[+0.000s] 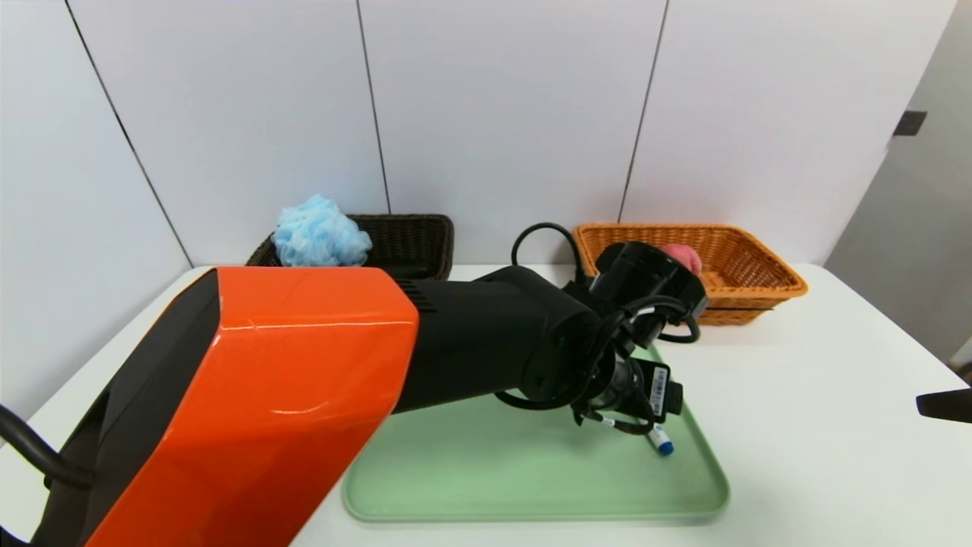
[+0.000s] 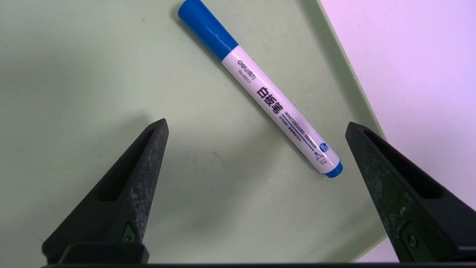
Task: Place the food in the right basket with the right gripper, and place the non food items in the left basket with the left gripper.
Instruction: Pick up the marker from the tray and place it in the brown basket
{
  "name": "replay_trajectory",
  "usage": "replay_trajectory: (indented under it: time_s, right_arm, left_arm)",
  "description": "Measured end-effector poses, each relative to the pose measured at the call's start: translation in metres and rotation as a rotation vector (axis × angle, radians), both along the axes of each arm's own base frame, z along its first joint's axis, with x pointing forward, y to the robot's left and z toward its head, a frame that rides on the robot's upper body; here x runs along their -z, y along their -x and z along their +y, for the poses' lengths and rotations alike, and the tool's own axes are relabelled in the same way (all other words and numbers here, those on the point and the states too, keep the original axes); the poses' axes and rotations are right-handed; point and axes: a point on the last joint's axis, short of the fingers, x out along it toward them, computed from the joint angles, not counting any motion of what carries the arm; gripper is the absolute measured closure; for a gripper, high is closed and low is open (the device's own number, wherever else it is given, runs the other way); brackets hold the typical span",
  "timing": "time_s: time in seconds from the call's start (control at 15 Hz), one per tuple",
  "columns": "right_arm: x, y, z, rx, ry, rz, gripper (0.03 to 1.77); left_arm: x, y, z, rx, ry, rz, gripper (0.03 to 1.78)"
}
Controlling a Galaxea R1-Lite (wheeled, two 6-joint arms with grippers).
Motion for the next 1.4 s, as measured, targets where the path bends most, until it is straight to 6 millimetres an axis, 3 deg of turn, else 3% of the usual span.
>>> replay_trajectory:
  time_s: [1.4]
  right_arm:
    - [0.004,0.002,0.000,-0.011,-0.007,0.012,0.10]
  left_arm:
    - [0.025,-0.002,-0.017,0.000,-0.057,-0.092,0.12]
